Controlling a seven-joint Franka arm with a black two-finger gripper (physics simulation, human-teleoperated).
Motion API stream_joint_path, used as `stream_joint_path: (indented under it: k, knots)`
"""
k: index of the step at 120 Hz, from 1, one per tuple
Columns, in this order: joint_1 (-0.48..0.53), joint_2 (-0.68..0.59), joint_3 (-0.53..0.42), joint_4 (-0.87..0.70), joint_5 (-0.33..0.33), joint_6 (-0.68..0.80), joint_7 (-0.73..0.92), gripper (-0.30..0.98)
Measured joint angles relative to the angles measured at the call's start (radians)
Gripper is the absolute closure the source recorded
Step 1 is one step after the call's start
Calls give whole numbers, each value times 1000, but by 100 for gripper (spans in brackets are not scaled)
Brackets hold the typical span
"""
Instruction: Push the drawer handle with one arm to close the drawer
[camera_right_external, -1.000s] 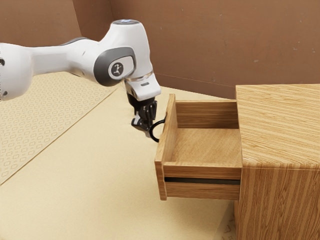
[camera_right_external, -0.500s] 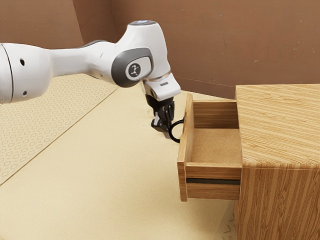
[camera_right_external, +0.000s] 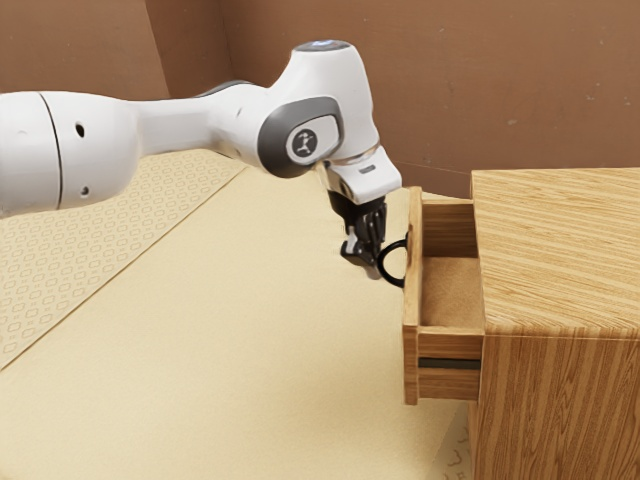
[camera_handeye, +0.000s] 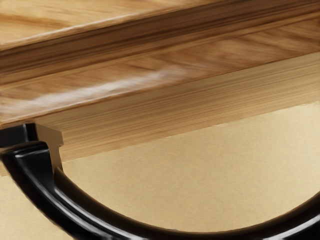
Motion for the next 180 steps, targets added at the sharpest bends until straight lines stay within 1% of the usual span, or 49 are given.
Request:
stream_joint_path:
  k: [71,99,121,128,133,142,149,153,161,169,173,180]
  knots:
    - [-75,102,0,132,-4,41,-49,79]
    - [-99,141,0,189,-16,63,-61,79]
    - [-98,151,4,202,-15,73,-72,78]
    - [-104,126,35,147,-35,73,-75,79]
    - [-105,78,58,82,-47,72,-77,79]
    - [-96,-62,89,-51,-59,67,-82,79]
    - [-63,-161,104,-111,-59,46,-90,78]
    - [-49,-197,128,-120,-57,22,-98,76]
    - [-29,-234,191,-94,-50,-39,-119,61]
    - [14,-245,221,-16,-4,-120,-169,46]
    - [19,-249,246,23,20,-165,-207,40]
    - [29,-251,283,54,42,-226,-270,30]
